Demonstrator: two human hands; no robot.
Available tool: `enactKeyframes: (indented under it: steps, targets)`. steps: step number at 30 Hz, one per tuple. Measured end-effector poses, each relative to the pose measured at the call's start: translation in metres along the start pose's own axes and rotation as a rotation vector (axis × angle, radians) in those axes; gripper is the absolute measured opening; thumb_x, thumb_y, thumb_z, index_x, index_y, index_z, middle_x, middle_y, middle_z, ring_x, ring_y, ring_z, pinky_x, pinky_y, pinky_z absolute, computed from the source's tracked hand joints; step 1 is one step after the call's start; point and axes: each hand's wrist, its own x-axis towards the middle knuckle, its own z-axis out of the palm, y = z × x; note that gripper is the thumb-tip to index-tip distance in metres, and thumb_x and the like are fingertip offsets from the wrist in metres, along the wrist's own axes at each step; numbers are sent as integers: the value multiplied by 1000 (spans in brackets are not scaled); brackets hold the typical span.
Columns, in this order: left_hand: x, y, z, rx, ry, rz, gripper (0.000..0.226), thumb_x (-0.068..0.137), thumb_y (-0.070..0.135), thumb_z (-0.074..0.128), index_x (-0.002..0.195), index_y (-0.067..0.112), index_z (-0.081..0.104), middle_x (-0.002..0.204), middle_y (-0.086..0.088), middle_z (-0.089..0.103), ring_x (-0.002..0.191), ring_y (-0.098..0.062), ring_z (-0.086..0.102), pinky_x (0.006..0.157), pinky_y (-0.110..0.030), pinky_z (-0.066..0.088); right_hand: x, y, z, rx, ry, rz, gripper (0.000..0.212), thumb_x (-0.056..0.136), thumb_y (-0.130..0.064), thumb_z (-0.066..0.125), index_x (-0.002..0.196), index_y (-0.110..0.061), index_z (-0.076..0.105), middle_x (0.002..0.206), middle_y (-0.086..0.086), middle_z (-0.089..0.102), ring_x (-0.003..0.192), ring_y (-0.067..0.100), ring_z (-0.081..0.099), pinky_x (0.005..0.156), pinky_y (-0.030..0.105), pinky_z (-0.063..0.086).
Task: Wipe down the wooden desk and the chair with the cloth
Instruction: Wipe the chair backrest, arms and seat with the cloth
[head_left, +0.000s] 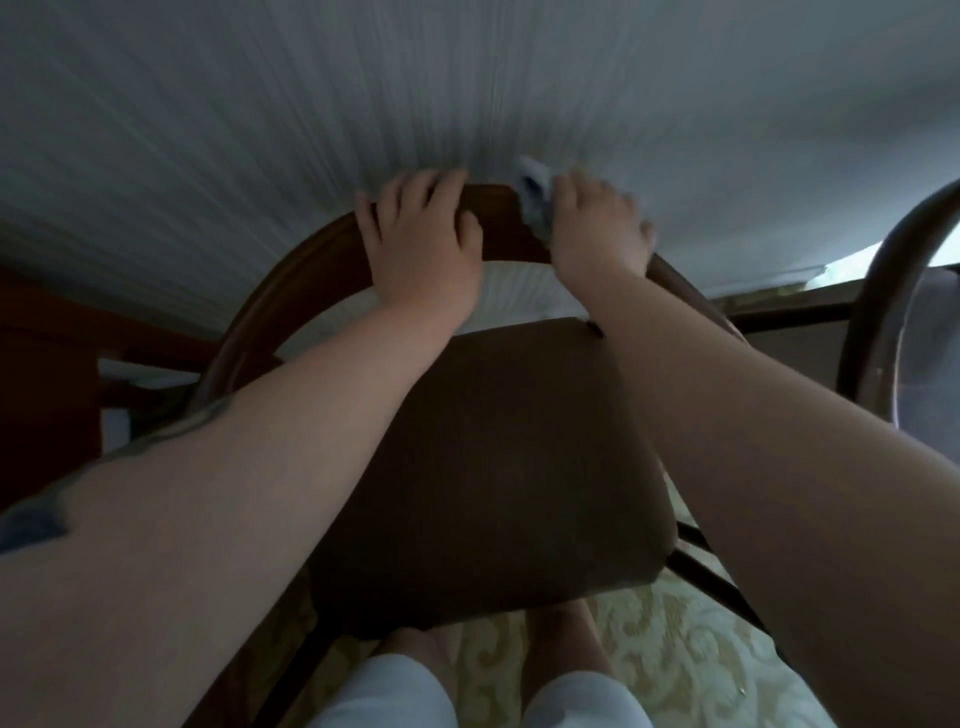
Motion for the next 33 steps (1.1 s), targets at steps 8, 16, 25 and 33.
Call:
enactKeyframes:
  steps: [8,16,25,33]
  targets:
    - [0,61,31,100,-50,171,41,101,29,36,141,23,44,148,1,40,144,-22,21,118,-50,-4,4,18,-9,235,-77,39,38,102,-31,25,127,-22,51,131,9,54,124,32,45,103,49,28]
    - [-24,116,65,112,-163,328,41,103,30,32,141,25,44,151,3,36,147,-25,10,120,-44,-3,-34,97,5,269,-21,401,37,102,-30,28,131,-19,49,136,13,49,129,34,39,106,50,27]
    - [-23,103,60,136,-157,417,40,102,27,36,141,26,45,149,2,40,146,-21,20,119,-43,3,-103,180,24,272,112,605,41,104,-36,19,124,-23,52,126,8,57,120,31,48,100,47,29]
    - [-2,28,20,122,26,-43,44,102,25,35,145,25,38,155,3,32,147,-16,16,119,-45,1,-6,-6,6,121,21,-140,41,103,-37,25,139,-27,42,142,5,44,134,28,35,109,46,21]
